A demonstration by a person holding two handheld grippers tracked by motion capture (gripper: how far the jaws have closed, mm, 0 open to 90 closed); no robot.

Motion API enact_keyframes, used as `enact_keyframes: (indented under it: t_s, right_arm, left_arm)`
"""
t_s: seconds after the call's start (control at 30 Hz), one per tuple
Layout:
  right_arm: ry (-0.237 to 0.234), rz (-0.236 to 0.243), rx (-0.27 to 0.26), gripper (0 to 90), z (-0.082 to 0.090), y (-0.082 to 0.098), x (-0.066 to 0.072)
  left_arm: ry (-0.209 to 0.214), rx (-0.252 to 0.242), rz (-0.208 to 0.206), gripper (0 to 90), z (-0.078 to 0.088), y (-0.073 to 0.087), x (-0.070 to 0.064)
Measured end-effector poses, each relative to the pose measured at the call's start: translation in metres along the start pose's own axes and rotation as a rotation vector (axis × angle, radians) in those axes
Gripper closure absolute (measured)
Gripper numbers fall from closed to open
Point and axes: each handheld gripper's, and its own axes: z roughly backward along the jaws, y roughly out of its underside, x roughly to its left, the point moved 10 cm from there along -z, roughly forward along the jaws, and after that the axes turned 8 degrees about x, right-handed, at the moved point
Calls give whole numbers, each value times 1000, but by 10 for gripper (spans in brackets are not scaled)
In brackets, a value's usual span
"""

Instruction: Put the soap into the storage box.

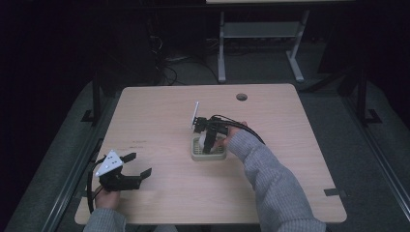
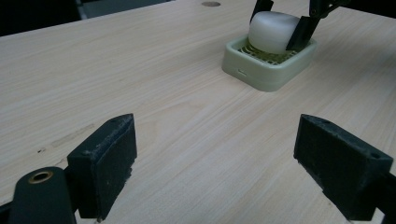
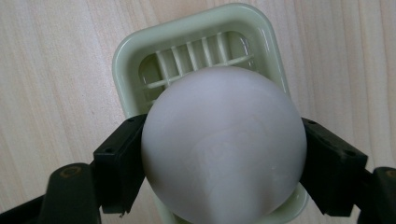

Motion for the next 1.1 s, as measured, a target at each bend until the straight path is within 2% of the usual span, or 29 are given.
enact_keyframes:
  t_s: [1.1]
  right_arm:
    - [-20,1,10,229,-6,0,0]
  left_arm:
    - [-4,-4,5,128,1,0,1]
